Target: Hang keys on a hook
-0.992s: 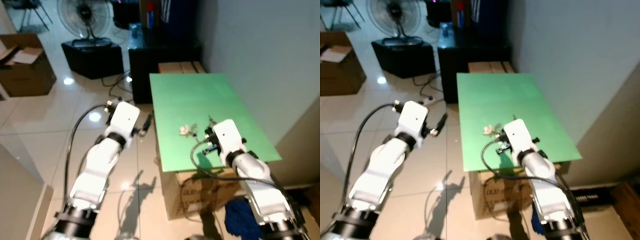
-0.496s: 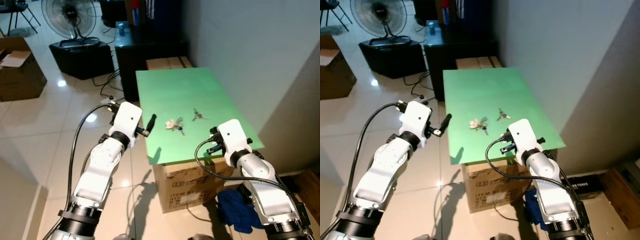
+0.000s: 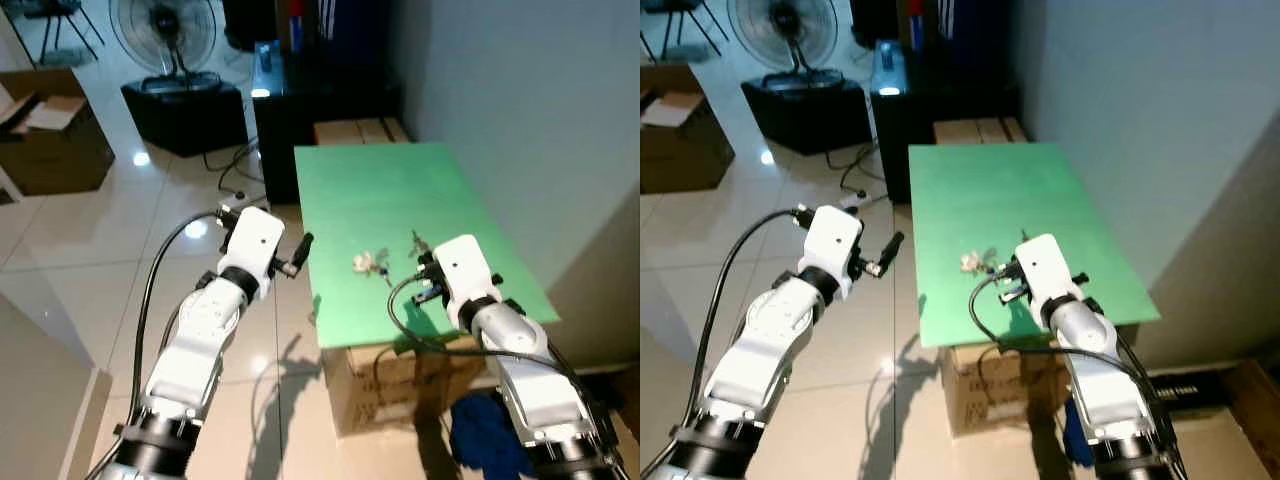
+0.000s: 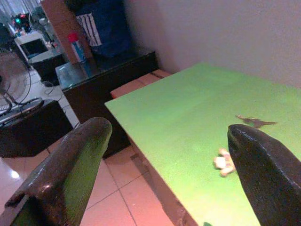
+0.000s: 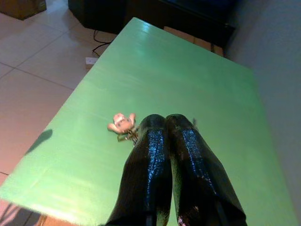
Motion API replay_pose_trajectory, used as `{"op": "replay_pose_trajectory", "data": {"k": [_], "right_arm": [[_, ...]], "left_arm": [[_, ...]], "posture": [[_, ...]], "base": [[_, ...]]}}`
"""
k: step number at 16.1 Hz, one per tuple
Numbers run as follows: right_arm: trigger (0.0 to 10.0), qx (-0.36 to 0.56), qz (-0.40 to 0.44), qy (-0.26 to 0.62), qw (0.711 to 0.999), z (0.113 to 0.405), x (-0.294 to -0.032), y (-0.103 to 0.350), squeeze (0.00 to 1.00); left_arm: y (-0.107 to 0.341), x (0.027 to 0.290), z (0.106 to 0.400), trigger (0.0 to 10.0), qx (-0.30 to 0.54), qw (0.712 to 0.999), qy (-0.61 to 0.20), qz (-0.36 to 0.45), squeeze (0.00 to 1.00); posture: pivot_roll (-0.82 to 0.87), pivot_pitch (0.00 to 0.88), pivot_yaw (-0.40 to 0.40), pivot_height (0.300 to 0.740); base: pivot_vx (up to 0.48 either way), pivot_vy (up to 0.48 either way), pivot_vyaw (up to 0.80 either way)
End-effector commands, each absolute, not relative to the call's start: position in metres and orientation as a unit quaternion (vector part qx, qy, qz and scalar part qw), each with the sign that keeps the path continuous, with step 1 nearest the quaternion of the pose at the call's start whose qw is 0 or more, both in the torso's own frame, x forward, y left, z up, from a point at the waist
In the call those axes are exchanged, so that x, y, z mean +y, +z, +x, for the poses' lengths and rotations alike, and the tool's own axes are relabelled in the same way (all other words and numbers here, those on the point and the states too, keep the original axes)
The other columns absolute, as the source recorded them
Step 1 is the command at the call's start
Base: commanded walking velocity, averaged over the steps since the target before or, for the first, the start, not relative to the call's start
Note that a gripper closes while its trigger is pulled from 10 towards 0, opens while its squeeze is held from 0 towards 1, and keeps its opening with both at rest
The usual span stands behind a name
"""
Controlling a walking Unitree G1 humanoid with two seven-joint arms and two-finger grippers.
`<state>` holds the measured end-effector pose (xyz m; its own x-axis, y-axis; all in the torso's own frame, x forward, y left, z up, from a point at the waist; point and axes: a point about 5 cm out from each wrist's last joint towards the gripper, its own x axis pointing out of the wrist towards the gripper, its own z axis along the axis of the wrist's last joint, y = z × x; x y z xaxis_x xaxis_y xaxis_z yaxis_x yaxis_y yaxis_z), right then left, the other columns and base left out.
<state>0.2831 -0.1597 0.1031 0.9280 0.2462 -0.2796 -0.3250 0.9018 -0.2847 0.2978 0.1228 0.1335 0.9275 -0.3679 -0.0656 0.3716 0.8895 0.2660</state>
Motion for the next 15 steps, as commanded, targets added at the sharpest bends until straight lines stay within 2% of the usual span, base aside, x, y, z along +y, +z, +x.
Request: {"op": "replay_pose_trajectory", "data": {"k": [1,15], "right_arm": [[10.0,0.127,-0.163,0.146,0.967,0.2823,-0.1611,0.1015,0.00],[10.0,0.151,-0.162,0.145,0.964,0.2801,-0.1667,0.0957,0.00]], "left_arm": [[0.1365,0.1228,0.2983,10.0,0.002,0.971,-0.195,0.139,0.00],[0.1362,0.1179,0.2970,10.0,0.000,0.969,-0.208,0.136,0.00]], "posture": [[-0.13,0.000,0.016,0.718],[-0.13,0.000,0.008,0.718]], "base": [[0.364,0.000,0.00],[0.361,0.000,0.00]]}}
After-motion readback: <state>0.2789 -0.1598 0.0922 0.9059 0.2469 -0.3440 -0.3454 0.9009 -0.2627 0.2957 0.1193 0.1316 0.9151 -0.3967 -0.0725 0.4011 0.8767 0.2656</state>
